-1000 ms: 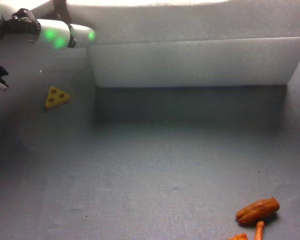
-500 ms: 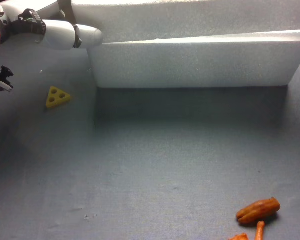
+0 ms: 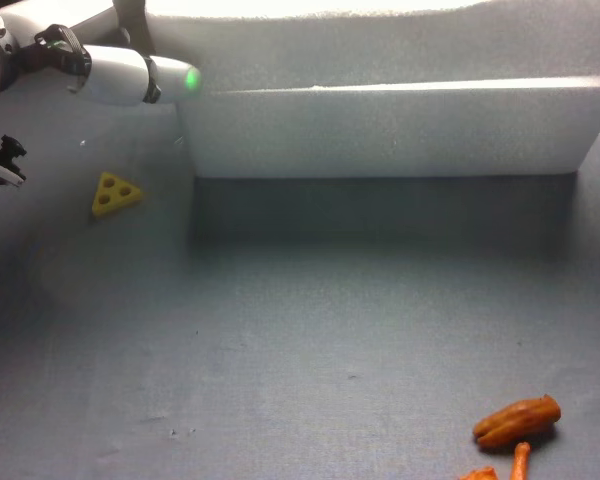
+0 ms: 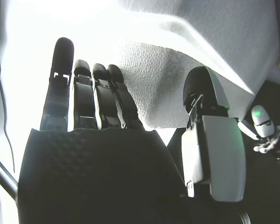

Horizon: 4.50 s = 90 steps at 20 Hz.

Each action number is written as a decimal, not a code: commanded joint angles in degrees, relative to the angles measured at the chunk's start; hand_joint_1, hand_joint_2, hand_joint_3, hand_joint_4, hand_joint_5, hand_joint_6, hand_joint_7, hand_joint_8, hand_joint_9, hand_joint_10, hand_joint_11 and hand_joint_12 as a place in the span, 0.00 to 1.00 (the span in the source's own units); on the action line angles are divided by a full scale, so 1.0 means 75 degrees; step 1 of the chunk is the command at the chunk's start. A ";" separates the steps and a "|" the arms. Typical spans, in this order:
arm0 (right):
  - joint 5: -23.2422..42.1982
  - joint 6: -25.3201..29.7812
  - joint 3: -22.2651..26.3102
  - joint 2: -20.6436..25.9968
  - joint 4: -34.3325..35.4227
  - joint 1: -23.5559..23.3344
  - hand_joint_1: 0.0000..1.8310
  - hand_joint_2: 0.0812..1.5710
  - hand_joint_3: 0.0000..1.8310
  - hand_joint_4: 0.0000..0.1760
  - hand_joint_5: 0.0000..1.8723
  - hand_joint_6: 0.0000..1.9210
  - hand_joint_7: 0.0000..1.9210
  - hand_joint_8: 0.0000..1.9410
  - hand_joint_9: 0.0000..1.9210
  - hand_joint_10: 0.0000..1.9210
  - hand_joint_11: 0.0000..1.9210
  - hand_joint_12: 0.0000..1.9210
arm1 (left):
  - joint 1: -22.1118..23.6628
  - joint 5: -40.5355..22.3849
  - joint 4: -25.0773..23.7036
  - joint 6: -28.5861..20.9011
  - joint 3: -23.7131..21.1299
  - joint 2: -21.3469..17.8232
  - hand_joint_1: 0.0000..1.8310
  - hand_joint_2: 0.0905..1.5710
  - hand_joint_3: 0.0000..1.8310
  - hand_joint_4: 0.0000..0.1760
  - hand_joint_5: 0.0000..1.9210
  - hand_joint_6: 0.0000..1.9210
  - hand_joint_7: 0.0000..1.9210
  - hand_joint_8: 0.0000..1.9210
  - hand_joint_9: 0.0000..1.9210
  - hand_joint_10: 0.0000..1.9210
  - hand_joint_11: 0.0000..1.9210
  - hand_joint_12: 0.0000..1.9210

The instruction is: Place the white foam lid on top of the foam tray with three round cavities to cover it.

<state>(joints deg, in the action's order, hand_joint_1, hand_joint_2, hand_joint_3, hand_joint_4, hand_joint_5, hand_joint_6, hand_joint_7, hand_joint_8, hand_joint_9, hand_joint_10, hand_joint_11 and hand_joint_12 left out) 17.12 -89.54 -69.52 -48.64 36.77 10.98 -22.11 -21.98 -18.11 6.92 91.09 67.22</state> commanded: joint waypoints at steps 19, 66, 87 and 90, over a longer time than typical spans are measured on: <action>0.0403 -0.2149 -0.0311 -0.0231 0.1674 -0.0357 0.17 0.75 0.00 0.00 0.00 0.00 0.00 0.00 0.00 0.00 0.00 0.04 | 0.0062 -0.1747 0.0116 -0.0051 -0.0099 0.0173 0.22 0.70 0.00 0.00 0.04 0.00 0.02 0.00 0.04 0.00 0.00 0.49; 0.0734 -0.3823 -0.0148 0.0091 0.2806 -0.0599 0.24 0.77 0.00 0.00 0.00 0.00 0.00 0.00 0.00 0.00 0.00 0.00 | -0.0288 -0.1737 0.1469 0.0774 -0.0025 -0.0207 0.22 0.68 0.00 0.00 0.00 0.00 0.00 0.00 0.00 0.00 0.00 0.43; 0.0710 -0.3823 -0.0184 0.0071 0.2840 -0.0603 0.21 0.77 0.00 0.00 0.00 0.00 0.00 0.00 0.00 0.00 0.00 0.53 | -0.0324 -0.1728 0.1598 0.0838 -0.0005 -0.0209 0.19 0.67 0.00 0.00 0.00 0.00 0.00 0.00 0.01 0.00 0.00 0.52; 0.0565 -0.3990 -0.0499 -0.0300 0.2851 -0.1183 0.18 0.77 0.00 0.00 0.00 0.00 0.00 0.00 0.00 0.00 0.00 0.24 | -0.0413 -0.1746 0.2372 0.1317 0.0085 -0.0206 0.19 0.65 0.00 0.00 0.00 0.00 0.00 0.00 0.00 0.00 0.00 0.48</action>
<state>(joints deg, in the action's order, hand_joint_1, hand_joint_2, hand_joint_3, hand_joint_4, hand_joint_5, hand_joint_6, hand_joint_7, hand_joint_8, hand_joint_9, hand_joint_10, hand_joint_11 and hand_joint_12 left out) 15.92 -118.85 -73.45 -51.62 60.36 3.07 -25.61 -28.69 -2.15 16.45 91.33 66.24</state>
